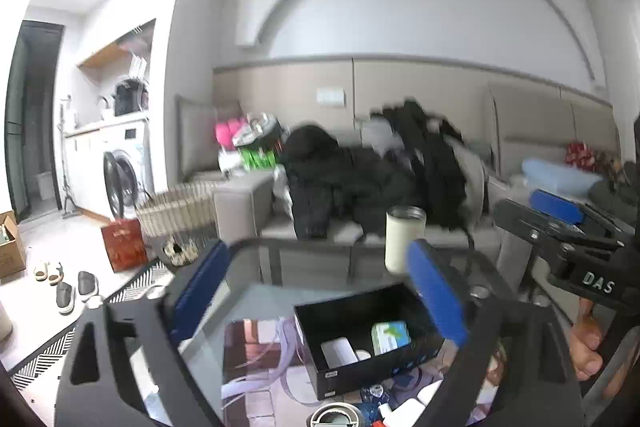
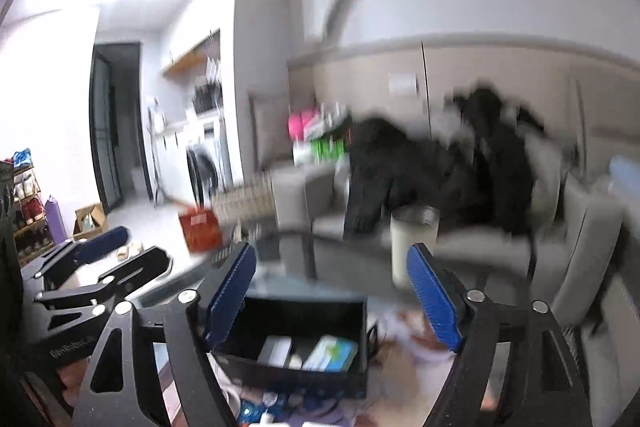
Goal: Organize rigid objects
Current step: 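Withdraw both tools from the box and move toward the remaining items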
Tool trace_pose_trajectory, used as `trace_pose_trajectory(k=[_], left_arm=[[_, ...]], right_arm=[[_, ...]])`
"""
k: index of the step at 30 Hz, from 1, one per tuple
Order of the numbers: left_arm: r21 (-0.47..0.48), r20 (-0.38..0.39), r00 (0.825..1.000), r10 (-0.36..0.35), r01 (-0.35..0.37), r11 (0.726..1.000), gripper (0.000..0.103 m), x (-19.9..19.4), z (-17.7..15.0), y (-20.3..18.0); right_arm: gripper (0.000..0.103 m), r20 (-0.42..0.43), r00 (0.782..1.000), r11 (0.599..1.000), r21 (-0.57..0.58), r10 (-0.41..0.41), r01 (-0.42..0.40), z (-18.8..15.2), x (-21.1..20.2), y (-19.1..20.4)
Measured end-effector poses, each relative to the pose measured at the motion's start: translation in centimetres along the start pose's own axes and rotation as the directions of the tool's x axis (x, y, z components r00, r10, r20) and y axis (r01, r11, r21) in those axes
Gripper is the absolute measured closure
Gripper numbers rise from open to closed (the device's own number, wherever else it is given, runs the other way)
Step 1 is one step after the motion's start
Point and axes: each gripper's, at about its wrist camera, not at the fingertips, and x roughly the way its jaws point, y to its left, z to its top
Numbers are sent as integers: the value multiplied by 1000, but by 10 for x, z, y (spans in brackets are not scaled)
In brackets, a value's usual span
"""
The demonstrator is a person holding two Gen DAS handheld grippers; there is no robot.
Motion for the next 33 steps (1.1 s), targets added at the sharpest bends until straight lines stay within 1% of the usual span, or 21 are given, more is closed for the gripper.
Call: trace_pose_trajectory(k=[3, 5, 8, 10, 12, 15, 18, 21, 23, 27, 33], left_arm=[[-21, 32, 999, -13, 13, 1000, 8, -24, -2, 7], [-34, 39, 999, -9, 10, 999, 4, -35, -4, 9], [-6, 46, 999, -22, 22, 1000, 4, -43, -8, 8], [26, 33, 999, -10, 9, 1000, 4, -38, -11, 5], [28, 13, 1000, -10, 9, 1000, 4, -32, -14, 3], [25, -23, 1000, 0, 0, 1000, 4, -24, -17, 1], [13, -72, 997, -5, 6, 1000, 4, -12, -22, -1], [37, -118, 993, 8, -4, 999, 4, 1, -30, -6], [38, -142, 990, 11, -6, 999, 4, 6, -35, -8], [47, -140, 990, 29, -23, 999, 4, 8, -37, -9], [44, -137, 990, 37, -31, 999, 4, 6, -38, -11]], right_arm=[[20, 28, 999, 999, -27, 23, -22, 0, -25, 4], [19, 30, 999, 998, -56, 31, -29, -1, -35, 7], [19, 11, 999, 998, -42, 36, -36, -6, -44, 5], [19, -8, 999, 998, -50, 37, -38, -10, -44, 5], [19, -17, 999, 998, -53, 34, -35, -14, -45, 4], [19, -52, 998, 998, -41, 36, -38, -18, -37, 4], [19, -116, 992, 998, -23, 48, -51, -22, -23, 4], [19, -196, 979, 998, 4, 55, -55, -33, -7, 0], [19, -233, 971, 999, 15, 50, -48, -40, 1, -4], [19, -261, 964, 999, 27, 44, -38, -47, 6, -10], [19, -260, 964, 998, 39, 57, -48, -49, 2, -15]])
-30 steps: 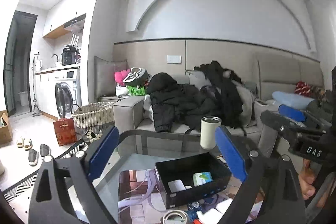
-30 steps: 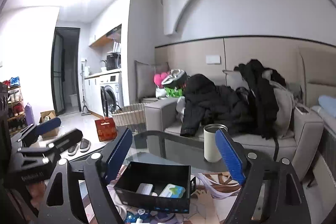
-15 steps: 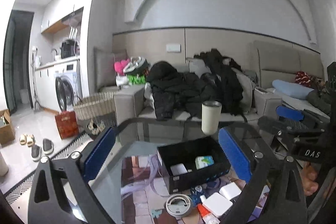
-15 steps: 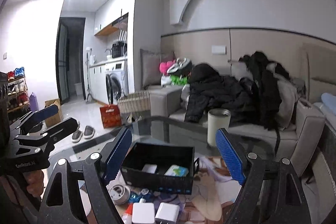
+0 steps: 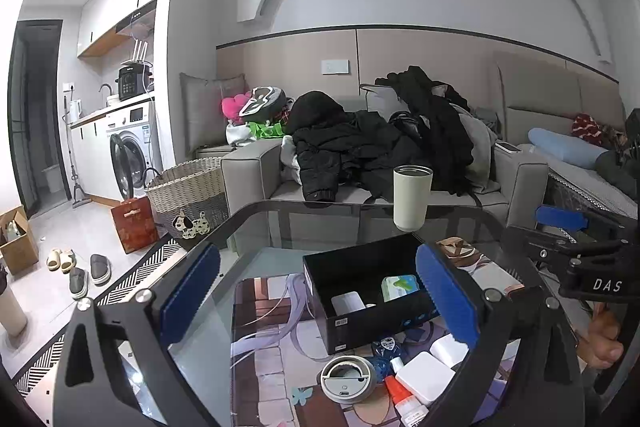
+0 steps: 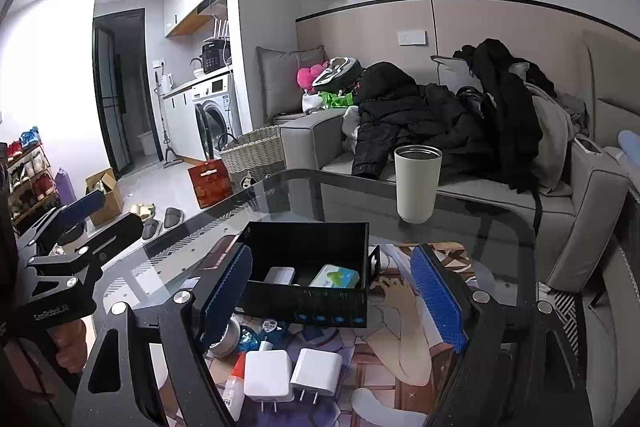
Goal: Organize rigid objects
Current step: 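Withdraw both tools from the box and move toward the remaining items, then grasp the grey round lid with the left tool while the right tool grasps a white charger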
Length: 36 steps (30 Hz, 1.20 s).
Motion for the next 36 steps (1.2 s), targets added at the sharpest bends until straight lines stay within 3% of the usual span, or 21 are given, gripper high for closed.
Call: trace_pose_trajectory(k=[5, 10, 14, 19, 25, 29, 33, 34, 36], left_arm=[[14, -62, 998, -2, 3, 1000, 4, 12, -3, -5], [30, -200, 980, -12, 19, 999, 4, 41, -22, -9], [31, -336, 942, -9, 20, 999, 5, 69, -46, -8], [8, -485, 874, -31, 40, 999, 16, 96, -74, -7], [18, -535, 844, -33, 51, 999, 18, 107, -86, -9], [15, -561, 827, -41, 60, 998, 21, 113, -91, -9], [-3, -573, 817, -69, 82, 997, 38, 114, -91, -8], [-1, -574, 815, -75, 90, 996, 43, 114, -91, -9], [2, -583, 810, -69, 87, 996, 44, 113, -92, -8]], right_arm=[[19, -62, 998, 1000, 2, 9, -9, -5, 9, 1], [19, -227, 974, 999, 34, 3, 5, -26, 45, -8], [23, -333, 943, 998, 59, -5, 26, -44, 71, -14], [30, -443, 896, 997, 70, 11, 23, -65, 97, -14], [35, -516, 856, 997, 75, 33, 6, -82, 115, -9], [37, -533, 845, 998, 66, 43, -10, -88, 118, -5], [40, -560, 827, 998, 64, 44, -9, -95, 126, -5], [40, -553, 832, 999, 45, 34, -10, -95, 125, -3], [41, -555, 831, 999, 40, 32, -12, -96, 125, -1]])
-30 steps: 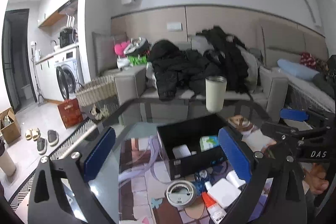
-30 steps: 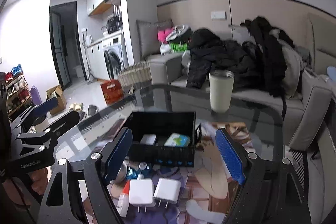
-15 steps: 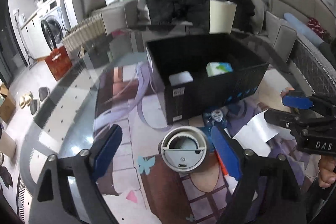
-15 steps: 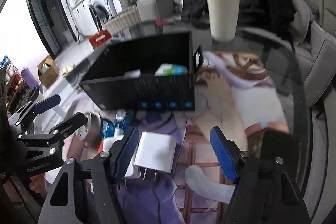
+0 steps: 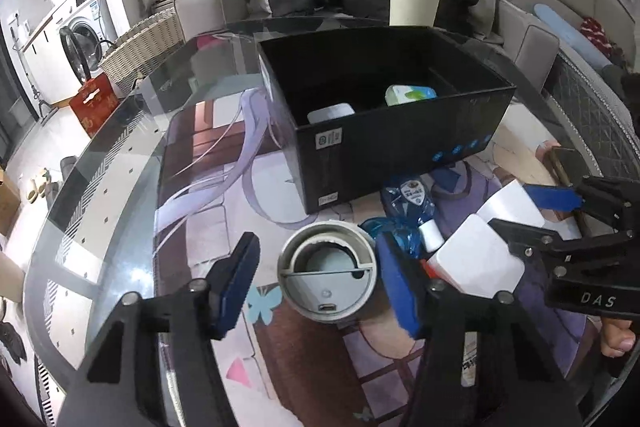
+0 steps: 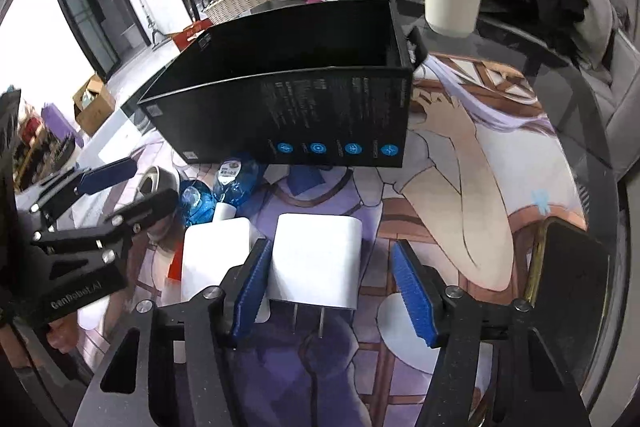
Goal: Organize rigid objects
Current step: 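Grasp the grey round lid with the left tool while the right tool grasps a white charger, then carry the grey lid and white charger over the black box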
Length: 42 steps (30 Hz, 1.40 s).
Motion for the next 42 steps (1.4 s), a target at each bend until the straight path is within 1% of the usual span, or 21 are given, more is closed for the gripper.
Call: trace_pose_trajectory(k=[5, 6, 7, 8, 9, 13, 21, 24, 27, 30, 32, 33, 34, 35, 36, 37, 38, 39, 40, 41, 42], left_arm=[[-6, -31, 999, -10, 10, 1000, 44, 1, -5, 2], [-4, -34, 999, -14, 13, 1000, 46, 1, -6, 2], [-2, -42, 999, -20, 20, 1000, 55, 1, -7, 2], [-1, -46, 999, -22, 22, 1000, 55, 1, -8, 2], [0, -47, 999, -26, 26, 1000, 55, 1, -8, 3], [-3, -46, 998, -37, 37, 999, 55, -1, -8, 4], [6, -2, 999, -38, 38, 999, 55, -14, -5, 4], [7, 44, 998, -44, 44, 999, 55, -24, -1, 3], [26, 124, 991, -47, 44, 999, 55, -41, 3, -1], [60, 240, 970, -32, 18, 998, 55, -64, 6, -7], [71, 316, 948, -25, 3, 997, 55, -79, 7, -10], [79, 352, 936, -20, -8, 997, 55, -86, 7, -12], [86, 390, 921, -11, -24, 996, 55, -94, 6, -14], [83, 429, 903, -4, -35, 996, 55, -102, 6, -14], [81, 471, 882, 2, -46, 996, 55, -111, 5, -14], [77, 502, 865, 8, -53, 996, 55, -117, 4, -13], [70, 541, 841, 12, -60, 996, 55, -126, 2, -12], [66, 575, 818, 14, -63, 996, 55, -134, 0, -10], [64, 610, 792, 15, -67, 996, 55, -142, -2, -9], [67, 633, 774, 15, -74, 995, 55, -147, -3, -9], [70, 644, 765, 12, -75, 995, 55, -151, -3, -8]], right_arm=[[42, -5, 1000, 1000, -12, -11, 11, -3, -1, 6], [45, -7, 1000, 1000, -15, -12, 12, -4, -1, 6], [47, -10, 1000, 1000, -21, -11, 10, -4, -1, 6], [56, -12, 1000, 999, -31, -14, 13, -3, -1, 7], [60, -12, 1000, 999, -44, -20, 19, -3, -1, 8], [60, -17, 1000, 999, -51, -4, 3, -3, -1, 5], [61, 2, 1000, 999, -49, 20, -20, 1, -9, 6], [61, 19, 1000, 999, -47, 22, -21, 2, -15, 6], [61, 76, 997, 998, -57, 21, -16, 5, -27, 9], [61, 185, 983, 996, -85, 8, 8, 8, -50, 16], [61, 286, 958, 994, -107, 2, 30, 8, -70, 21], [61, 340, 941, 992, -117, -1, 43, 8, -81, 24], [61, 404, 915, 990, -131, 4, 53, 6, -94, 28], [61, 441, 898, 989, -138, 7, 61, 7, -103, 31], [61, 499, 866, 985, -151, 9, 77, 5, -116, 34], [61, 535, 845, 983, -160, 13, 86, 3, -125, 37], [61, 578, 816, 982, -166, 18, 95, 0, -135, 39], [61, 615, 788, 979, -174, 25, 105, -3, -145, 42], [61, 639, 768, 977, -181, 30, 112, -4, -152, 46], [61, 664, 747, 975, -188, 37, 119, -6, -159, 48], [61, 676, 736, 973, -194, 43, 122, -7, -164, 50]])
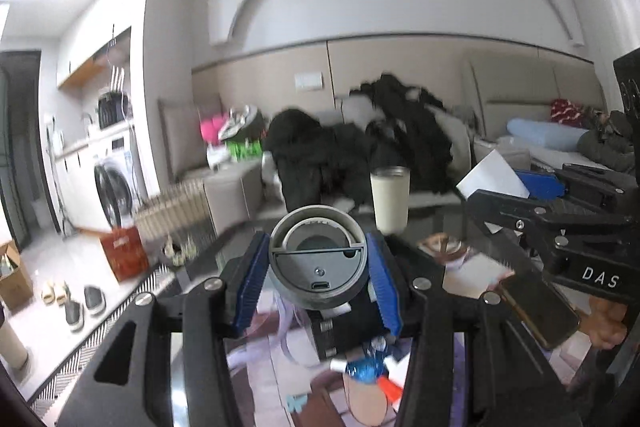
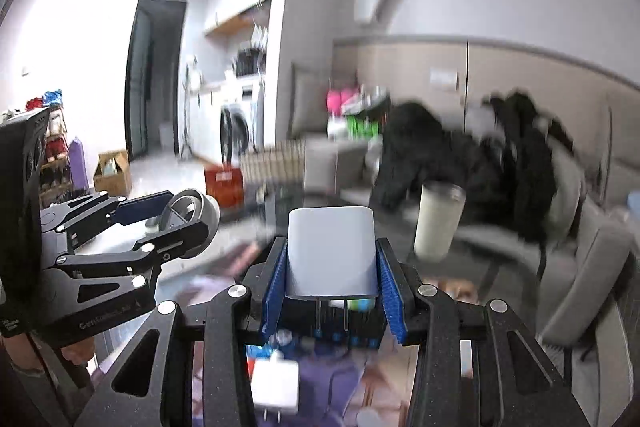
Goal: Organize rigid objects
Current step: 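Carry the grey lid and white charger over the black box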
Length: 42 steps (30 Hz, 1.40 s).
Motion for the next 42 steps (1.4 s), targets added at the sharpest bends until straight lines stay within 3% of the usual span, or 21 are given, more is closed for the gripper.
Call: trace_pose_trajectory(k=[14, 21, 33, 42], left_arm=[[-46, -2, 1000, -16, 16, 999, 55, 2, 7, 11], [-111, -19, 1000, -8, 6, 994, 55, 32, 21, 21], [-156, 31, 999, 33, -28, 987, 55, 67, 37, 32], [-160, -34, 999, 20, -25, 987, 55, 88, 30, 33]], right_arm=[[61, 2, 1000, 1000, 27, 7, -7, 14, -7, -3], [61, -26, 1000, 998, 68, -10, 12, 26, 25, -12], [61, -26, 999, 994, 102, -46, 48, 53, 84, -16], [61, -75, 996, 992, 117, -43, 52, 54, 113, -19]])
